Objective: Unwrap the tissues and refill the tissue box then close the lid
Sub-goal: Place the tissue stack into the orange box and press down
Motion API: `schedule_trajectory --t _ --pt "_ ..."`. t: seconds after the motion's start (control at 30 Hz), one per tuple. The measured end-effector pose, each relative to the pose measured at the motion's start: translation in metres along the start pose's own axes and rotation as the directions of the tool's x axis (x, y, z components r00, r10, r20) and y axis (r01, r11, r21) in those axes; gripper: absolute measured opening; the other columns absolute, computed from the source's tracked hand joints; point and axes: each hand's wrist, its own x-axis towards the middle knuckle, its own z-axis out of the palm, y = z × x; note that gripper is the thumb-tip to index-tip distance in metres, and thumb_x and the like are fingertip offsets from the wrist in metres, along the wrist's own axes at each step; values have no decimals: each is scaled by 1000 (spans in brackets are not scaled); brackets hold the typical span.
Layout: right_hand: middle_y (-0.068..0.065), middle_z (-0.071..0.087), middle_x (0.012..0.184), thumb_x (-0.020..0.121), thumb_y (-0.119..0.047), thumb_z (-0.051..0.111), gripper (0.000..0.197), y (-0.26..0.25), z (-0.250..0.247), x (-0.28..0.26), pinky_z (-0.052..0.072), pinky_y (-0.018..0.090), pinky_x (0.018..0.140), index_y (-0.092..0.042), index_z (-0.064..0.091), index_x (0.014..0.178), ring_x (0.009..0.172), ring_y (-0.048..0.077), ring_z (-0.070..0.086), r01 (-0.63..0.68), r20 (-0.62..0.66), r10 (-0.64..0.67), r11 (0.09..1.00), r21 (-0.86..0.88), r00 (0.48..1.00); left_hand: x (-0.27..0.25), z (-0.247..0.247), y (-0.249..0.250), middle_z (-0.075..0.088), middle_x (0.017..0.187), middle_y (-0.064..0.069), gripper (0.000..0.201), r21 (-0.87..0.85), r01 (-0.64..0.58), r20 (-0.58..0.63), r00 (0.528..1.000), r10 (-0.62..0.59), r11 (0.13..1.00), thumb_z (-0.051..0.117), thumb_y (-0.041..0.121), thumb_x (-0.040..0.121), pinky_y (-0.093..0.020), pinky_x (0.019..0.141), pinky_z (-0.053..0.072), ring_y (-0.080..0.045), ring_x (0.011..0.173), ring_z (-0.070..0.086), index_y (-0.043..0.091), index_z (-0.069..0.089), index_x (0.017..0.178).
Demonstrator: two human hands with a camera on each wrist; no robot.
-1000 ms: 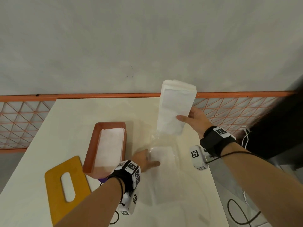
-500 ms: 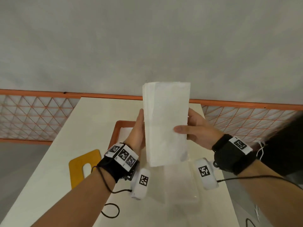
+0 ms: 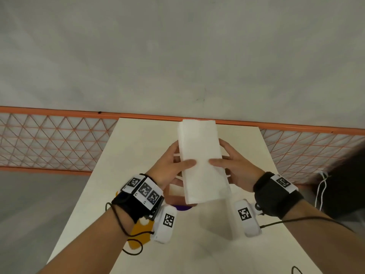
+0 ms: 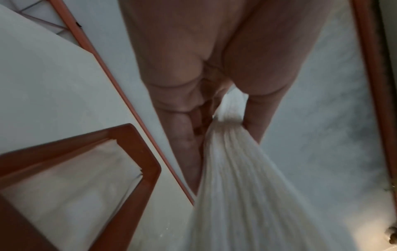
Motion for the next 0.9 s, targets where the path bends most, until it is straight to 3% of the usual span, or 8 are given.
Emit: schedule_trajectory --t 0.17,0.27,0.33,0.43,0.5,0.57,0.67,0.9 --pt "6 66 123 88 -17 67 62 16 26 14 57 53 87 -52 43 133 105 36 68 -159 -49 160 987 8 986 6 -24 -10 66 114 -3 46 119 118 -35 993 -114 986 70 23 86 -55 72 60 -28 100 68 35 45 123" --pt "7 64 124 87 -14 69 66 20 36 35 57 53 85 -49 41 136 105 37 66 -231 -90 230 973 -2 969 21 -38 -13 62 114 -4 49 134 223 -31 975 -221 965 66 21 89 -43 58 60 -28 93 65 24 44 132" --pt "8 63 123 88 -11 68 66 21 41 51 57 54 85 -44 40 138 103 38 66 -266 -129 264 964 1 956 35 -46 -14 62 113 -7 53 117 289 -45 957 -285 950 64 14 90 -42 57 58 -29 88 65 20 42 138" --pt "8 65 118 89 -9 66 63 22 43 72 56 52 87 -37 42 141 102 37 66 -314 -194 304 949 -18 933 56 -55 -18 60 106 -9 75 118 319 -92 946 -310 940 62 -1 86 -49 65 57 -34 88 65 30 29 145" --pt "8 66 115 89 -8 66 62 22 45 82 56 49 83 -31 43 143 99 36 65 -343 -224 321 937 -66 920 62 -57 -21 58 112 -14 80 200 297 -78 955 -287 933 59 -6 84 -57 69 58 -40 95 65 42 27 139" --pt "12 67 117 89 -9 66 60 24 48 90 56 52 84 -26 45 142 97 36 66 -365 -269 317 918 -154 910 67 -56 -27 59 113 -18 71 313 274 -43 961 -274 909 57 -4 85 -60 69 58 -42 95 66 49 35 127" --pt "12 64 124 86 -14 68 66 26 53 98 57 57 83 -30 38 143 102 38 66 -370 -362 253 878 -305 897 75 -54 -34 60 115 -18 47 407 261 -16 960 -279 875 53 2 86 -56 70 60 -40 92 69 42 54 112" --pt "13 61 112 84 -19 65 78 31 61 100 60 50 77 -38 20 144 94 37 64 -340 -398 113 751 -565 910 80 -51 -36 52 107 -10 52 591 251 -6 952 -307 767 67 10 75 -48 71 62 -35 91 65 35 52 118"
